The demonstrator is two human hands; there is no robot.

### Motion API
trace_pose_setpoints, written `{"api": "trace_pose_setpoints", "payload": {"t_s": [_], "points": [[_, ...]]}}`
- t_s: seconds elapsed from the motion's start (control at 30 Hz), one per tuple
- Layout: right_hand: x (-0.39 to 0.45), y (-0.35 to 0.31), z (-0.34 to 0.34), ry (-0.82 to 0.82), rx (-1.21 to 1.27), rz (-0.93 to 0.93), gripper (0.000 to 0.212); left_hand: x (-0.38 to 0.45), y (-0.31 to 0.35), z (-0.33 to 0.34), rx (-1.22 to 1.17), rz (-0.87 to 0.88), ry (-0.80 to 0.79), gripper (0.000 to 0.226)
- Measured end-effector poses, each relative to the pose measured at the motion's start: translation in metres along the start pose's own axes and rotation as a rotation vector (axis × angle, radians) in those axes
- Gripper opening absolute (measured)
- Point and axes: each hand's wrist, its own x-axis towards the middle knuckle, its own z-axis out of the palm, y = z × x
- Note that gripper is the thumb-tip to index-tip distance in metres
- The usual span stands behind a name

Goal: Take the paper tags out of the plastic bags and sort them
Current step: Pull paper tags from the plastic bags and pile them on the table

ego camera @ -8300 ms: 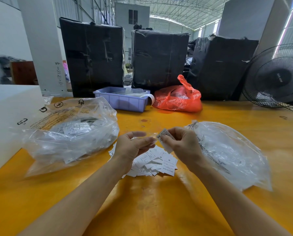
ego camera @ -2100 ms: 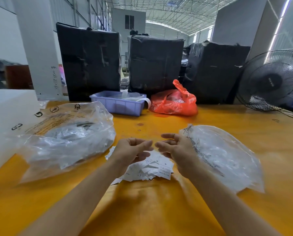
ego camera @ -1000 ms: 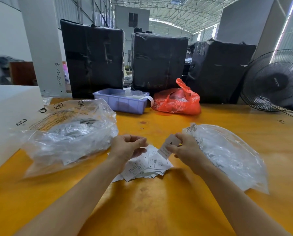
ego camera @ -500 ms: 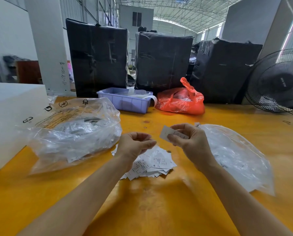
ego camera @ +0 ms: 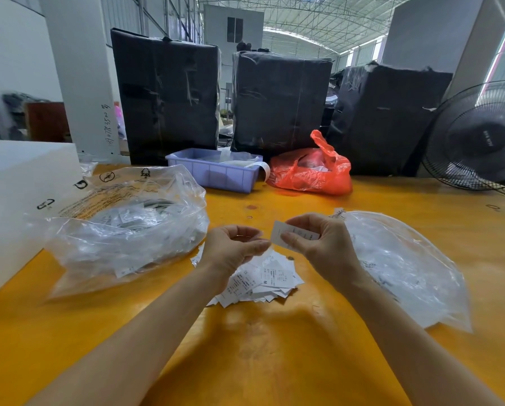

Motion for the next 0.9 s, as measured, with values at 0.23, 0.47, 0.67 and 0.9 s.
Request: {"api": "trace_pose_setpoints", "payload": {"t_s": [0.23, 0.47, 0.67, 0.9], "points": [[0.0015, 0.0001, -0.0007, 0.022, 0.04, -0.002, 0.016, -0.0003, 0.001, 0.0001, 0.009, -0.007, -0.019, 0.024], [0.0008, 0.0019, 0.0009, 0.028, -0.107, -0.058, 0.016, -0.0018, 0.0016, 0.0018, 0.017, -0.016, -0.042, 0.025], [0.0002, 0.0028, 0.0006, -0.117, -0.105, -0.037, 0.016, -0.0031, 0.0015, 0.002, 0.038, -0.008, -0.062, 0.026], [0.0031, 0.005, -0.0013, -0.196, -0.079, 0.045, 0.016, -0.0022, 0.0028, 0.0021, 0.036, 0.008, -0.049, 0.011]]}}
